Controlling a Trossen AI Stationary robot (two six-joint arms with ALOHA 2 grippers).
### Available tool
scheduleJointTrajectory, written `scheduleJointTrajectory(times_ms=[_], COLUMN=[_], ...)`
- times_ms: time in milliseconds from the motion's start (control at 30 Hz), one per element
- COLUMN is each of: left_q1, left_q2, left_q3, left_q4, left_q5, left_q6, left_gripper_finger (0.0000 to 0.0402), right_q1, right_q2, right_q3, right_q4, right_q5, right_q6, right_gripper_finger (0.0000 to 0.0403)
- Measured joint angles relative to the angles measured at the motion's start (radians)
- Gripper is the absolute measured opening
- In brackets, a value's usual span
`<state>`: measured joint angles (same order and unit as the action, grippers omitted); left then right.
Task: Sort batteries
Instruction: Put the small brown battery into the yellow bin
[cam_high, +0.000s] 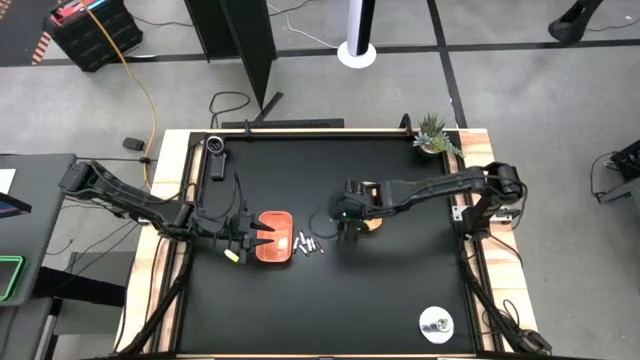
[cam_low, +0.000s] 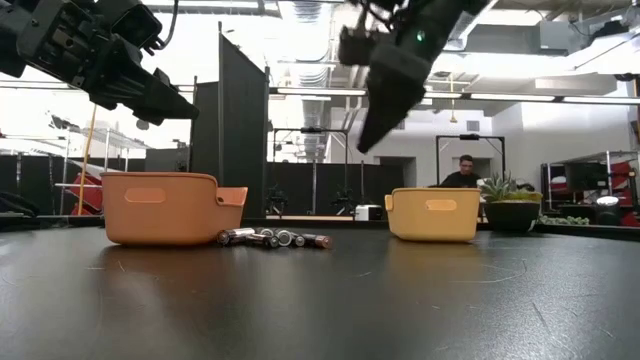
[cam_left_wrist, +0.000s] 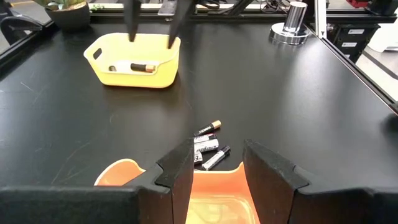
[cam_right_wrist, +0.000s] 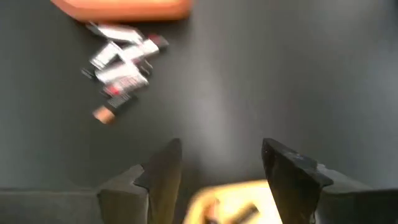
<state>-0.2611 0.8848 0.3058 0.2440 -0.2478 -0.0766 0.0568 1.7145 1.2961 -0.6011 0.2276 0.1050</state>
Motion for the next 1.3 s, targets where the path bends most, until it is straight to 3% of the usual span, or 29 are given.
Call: scheduleJointTrajectory(times_ms=[300,567,1067,1200,1300], left_q1=[0.0,0.0,0.0,0.0,0.001], left_q2=[0.0,0.0,0.0,0.0,0.0], left_q3=[0.0,0.0,0.0,0.0,0.0], left_q4=[0.001,-0.003,-0.003,-0.004,-0.007], left_q5=[-0.001,-0.002,-0.002,-0.002,-0.002], left_q6=[0.001,0.001,0.001,0.005,0.005], left_gripper_finger=[0.0132,0.0132,0.0132,0.0132,0.0132], right_q1=[0.105,0.135,0.129,0.125,0.125], right_q2=[0.047,0.222,0.412,0.414,0.414], right_q3=[0.004,0.066,0.202,0.203,0.203], right_q4=[0.14,0.138,0.06,0.034,0.032], right_q5=[-0.001,-0.017,-0.046,-0.047,-0.047], right_q6=[0.112,0.159,0.183,0.187,0.186], right_gripper_finger=[0.0231,0.0231,0.023,0.0213,0.0177])
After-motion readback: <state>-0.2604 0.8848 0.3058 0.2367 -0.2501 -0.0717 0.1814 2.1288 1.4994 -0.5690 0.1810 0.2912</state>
